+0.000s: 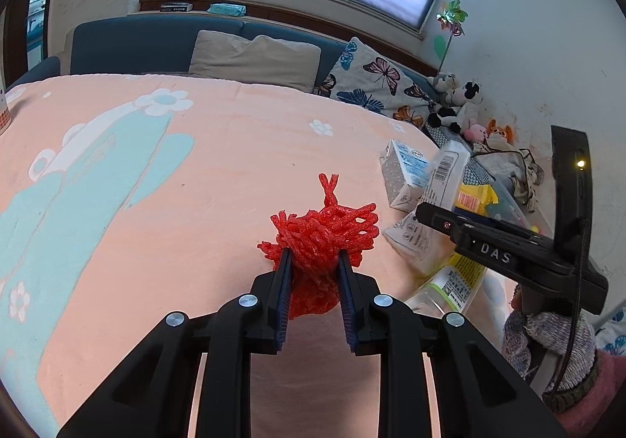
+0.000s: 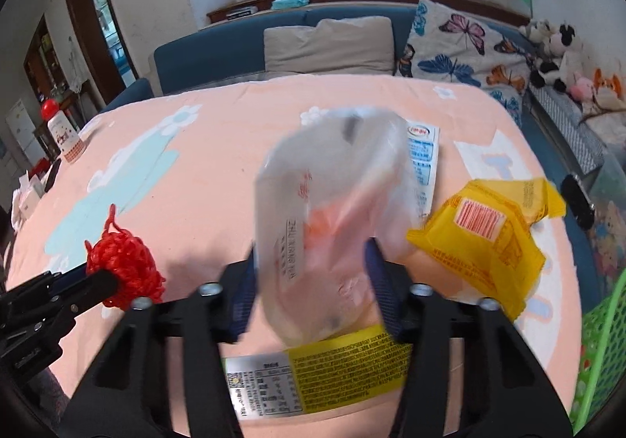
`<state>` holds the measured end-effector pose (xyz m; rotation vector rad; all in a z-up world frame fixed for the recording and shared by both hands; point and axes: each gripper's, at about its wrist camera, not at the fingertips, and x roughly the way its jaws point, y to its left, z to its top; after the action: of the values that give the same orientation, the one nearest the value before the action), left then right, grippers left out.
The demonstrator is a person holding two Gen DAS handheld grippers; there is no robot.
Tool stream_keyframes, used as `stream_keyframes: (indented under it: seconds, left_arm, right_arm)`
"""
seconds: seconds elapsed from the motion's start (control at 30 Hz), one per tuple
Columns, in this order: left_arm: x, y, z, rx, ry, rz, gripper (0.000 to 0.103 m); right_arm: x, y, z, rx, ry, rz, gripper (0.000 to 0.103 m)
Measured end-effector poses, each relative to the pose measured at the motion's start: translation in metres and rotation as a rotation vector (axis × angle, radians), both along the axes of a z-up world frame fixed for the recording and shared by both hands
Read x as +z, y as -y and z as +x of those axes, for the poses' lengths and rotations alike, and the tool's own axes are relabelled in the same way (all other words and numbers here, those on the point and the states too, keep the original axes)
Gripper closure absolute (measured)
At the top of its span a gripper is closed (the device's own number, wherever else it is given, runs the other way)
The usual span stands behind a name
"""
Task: Collect trash
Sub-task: 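Grasp the red mesh net with the left gripper while the right gripper grasps the clear plastic bag, then carry the red net and plastic bag over the green basket and release both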
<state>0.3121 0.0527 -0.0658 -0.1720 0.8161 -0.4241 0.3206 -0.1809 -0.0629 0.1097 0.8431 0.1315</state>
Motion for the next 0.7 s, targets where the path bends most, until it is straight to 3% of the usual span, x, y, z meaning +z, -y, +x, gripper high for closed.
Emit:
stream_keyframes:
  seconds: [0.1, 0.2, 0.47, 0.7]
  left_arm:
    - [0.001, 0.000, -0.001, -0.001, 0.004, -0.001, 0.081]
    - [0.004, 0.001, -0.003, 0.002, 0.010, -0.003, 0.081]
    - [0.024, 0.007, -0.016, -0.006, 0.049, -0.019, 0.081]
    - [0.044, 0.028, -0.037, -0.046, 0.090, -0.025, 0.081]
  right_arm:
    - [0.002, 0.009, -0.004, 0.001, 0.011, 0.035, 0.077]
    - [0.010, 0.017, -0.012, 0.008, 0.033, 0.077, 0.082]
    - [0.045, 0.032, -0.042, 0.051, 0.095, 0.184, 0.084]
    - [0.069, 0.046, -0.078, 0.065, 0.138, 0.190, 0.084]
